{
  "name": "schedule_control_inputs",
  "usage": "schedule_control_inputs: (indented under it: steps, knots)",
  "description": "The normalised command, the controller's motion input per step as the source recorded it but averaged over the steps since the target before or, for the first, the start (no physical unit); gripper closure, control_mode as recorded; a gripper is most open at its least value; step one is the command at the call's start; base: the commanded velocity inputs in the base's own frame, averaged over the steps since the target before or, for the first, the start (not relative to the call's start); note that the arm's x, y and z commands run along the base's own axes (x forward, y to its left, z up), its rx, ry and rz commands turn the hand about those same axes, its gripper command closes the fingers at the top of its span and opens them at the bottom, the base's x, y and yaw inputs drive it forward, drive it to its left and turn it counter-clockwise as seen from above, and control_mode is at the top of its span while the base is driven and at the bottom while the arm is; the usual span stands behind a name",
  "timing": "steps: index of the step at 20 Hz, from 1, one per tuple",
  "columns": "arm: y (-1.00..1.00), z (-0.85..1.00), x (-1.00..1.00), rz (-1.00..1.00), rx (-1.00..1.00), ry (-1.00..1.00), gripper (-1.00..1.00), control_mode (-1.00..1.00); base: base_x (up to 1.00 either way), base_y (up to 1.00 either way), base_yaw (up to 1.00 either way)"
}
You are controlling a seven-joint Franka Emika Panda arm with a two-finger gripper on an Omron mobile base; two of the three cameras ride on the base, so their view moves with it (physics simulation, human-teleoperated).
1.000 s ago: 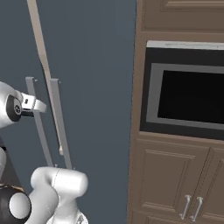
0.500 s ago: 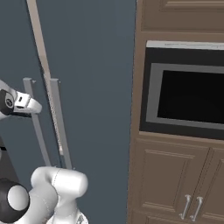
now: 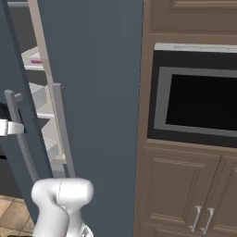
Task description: Open the freezer door, pick up the ice cube tray from the freezer, and place it on the dining counter.
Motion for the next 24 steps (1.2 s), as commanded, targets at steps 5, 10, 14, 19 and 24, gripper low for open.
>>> schedule_control_inputs:
  steps: [5, 10, 14, 19, 24]
  knots:
    - [1.00, 0.00, -1.00, 0.24, 0.00, -0.04, 1.00, -1.00, 0.00, 0.00, 0.00]
    - [0.98, 0.04, -1.00, 0.23, 0.00, 0.00, -1.00, -1.00, 0.00, 0.00, 0.00]
    - [-0.06, 0.51, -1.00, 0.17, 0.14, 0.01, -1.00, -1.00, 0.00, 0.00, 0.00]
    - [-0.84, 0.94, -0.77, 0.02, 0.24, 0.04, -1.00, -1.00, 0.00, 0.00, 0.00]
    - [-1.00, 0.99, -0.24, 0.00, 0.25, 0.12, -1.00, -1.00, 0.00, 0.00, 0.00]
